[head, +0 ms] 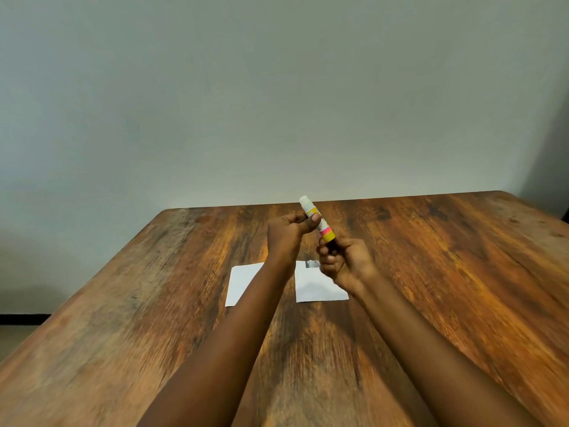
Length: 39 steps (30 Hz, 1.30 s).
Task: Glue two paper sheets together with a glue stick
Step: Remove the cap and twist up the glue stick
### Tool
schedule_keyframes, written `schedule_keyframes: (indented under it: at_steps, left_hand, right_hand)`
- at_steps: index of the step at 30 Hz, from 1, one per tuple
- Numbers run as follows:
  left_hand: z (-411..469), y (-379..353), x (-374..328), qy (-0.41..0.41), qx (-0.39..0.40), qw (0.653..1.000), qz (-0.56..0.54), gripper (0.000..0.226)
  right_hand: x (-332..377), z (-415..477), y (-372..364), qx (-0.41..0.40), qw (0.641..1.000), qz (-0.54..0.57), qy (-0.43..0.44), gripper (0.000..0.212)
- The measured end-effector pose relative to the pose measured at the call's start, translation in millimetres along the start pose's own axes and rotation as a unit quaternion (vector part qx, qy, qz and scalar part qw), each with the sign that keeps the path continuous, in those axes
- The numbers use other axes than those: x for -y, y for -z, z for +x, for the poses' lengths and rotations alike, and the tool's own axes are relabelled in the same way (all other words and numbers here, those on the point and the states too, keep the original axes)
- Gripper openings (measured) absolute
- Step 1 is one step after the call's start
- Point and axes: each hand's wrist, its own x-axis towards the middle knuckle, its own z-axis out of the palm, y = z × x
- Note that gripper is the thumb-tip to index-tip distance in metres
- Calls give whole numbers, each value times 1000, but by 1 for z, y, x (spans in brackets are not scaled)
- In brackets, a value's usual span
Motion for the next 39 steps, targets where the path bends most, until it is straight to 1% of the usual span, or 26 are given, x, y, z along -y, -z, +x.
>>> schedule_keyframes:
  at_steps: [1,2,3,5,7,8,10,11,12,13,14,15,16,17,18,19,21,24,26,27,29,31,33,35,37,39]
  left_hand:
    - [-1,0,0,0,2,1000,-1,35]
    - [-1,0,0,0,2,1000,-2,35]
    - [-1,0,0,0,1,1000,-3,35]
    - [0,0,0,-1,-2,1000,-2,34]
    - [1,2,0,1,-5,1000,-3,34]
    - [2,2,1,4,-7,1000,-6,33]
    - [1,1,1,4,-9,1000,-4,32]
    - [1,0,1,3,-8,1000,-1,32]
    - [1,-1,2,2,-7,1000,0,32]
    - [1,-1,2,3,-5,1000,-2,32]
    - [1,-1,2,4,-3,1000,-4,33]
    - [1,-2,3,6,-2,1000,-6,34]
    - [0,-2,3,7,0,1000,-7,35]
    - [0,-3,4,7,1,1000,-7,35]
    - [1,-3,5,6,1,1000,-7,35]
    - [1,-3,6,5,0,1000,-7,34]
    - [2,-2,7,3,-2,1000,-4,33]
    - [5,0,11,4,-5,1000,-8,30]
    - [5,0,12,6,-9,1000,-14,29]
    - [5,0,13,6,-9,1000,-11,29]
    - [6,-1,15,6,-7,1000,1,31]
    - [7,-2,17,7,-10,1000,9,33]
    - [8,-3,19,8,-13,1000,9,33]
    - [10,-2,21,15,-10,1000,5,32]
    - [11,-1,22,27,4,1000,2,33]
    - [14,-1,25,31,22,999,11,33]
  right_hand:
    - [2,0,2,24,998,38,-47,35]
    - [1,0,3,32,997,37,-56,37]
    - [0,0,3,26,999,8,-36,39]
    - [-6,-1,4,-14,992,-91,84,34]
    - [-10,-3,4,-49,963,-176,201,20]
    - [-11,-2,5,-70,944,-214,241,16]
    - [-12,2,7,-115,915,-277,271,13]
    - [-11,2,6,-122,912,-290,263,10]
    - [-10,1,5,-109,925,-274,239,6]
    - [-8,2,5,-81,953,-219,193,12]
    - [-7,2,4,-50,984,-125,120,22]
    - [-4,1,4,-22,998,-32,39,30]
    - [-2,0,4,-3,999,33,-26,34]
    - [-1,0,6,10,996,63,-61,36]
    - [-1,1,7,13,995,66,-69,37]
    - [-2,1,7,10,997,50,-55,39]
    - [-6,2,7,-12,1000,12,18,36]
    - [-8,4,8,-30,991,-24,126,13]
    - [-9,5,9,-45,985,-59,155,4]
    - [-8,5,9,-55,983,-74,156,3]
    - [-7,4,8,-73,982,-99,145,10]
    - [-8,4,9,-73,988,-85,109,15]
    - [-8,4,10,-57,996,-30,54,22]
    - [-7,4,11,-33,999,28,19,25]
    - [-6,5,10,2,995,98,12,23]
    - [-5,7,8,17,990,140,14,20]
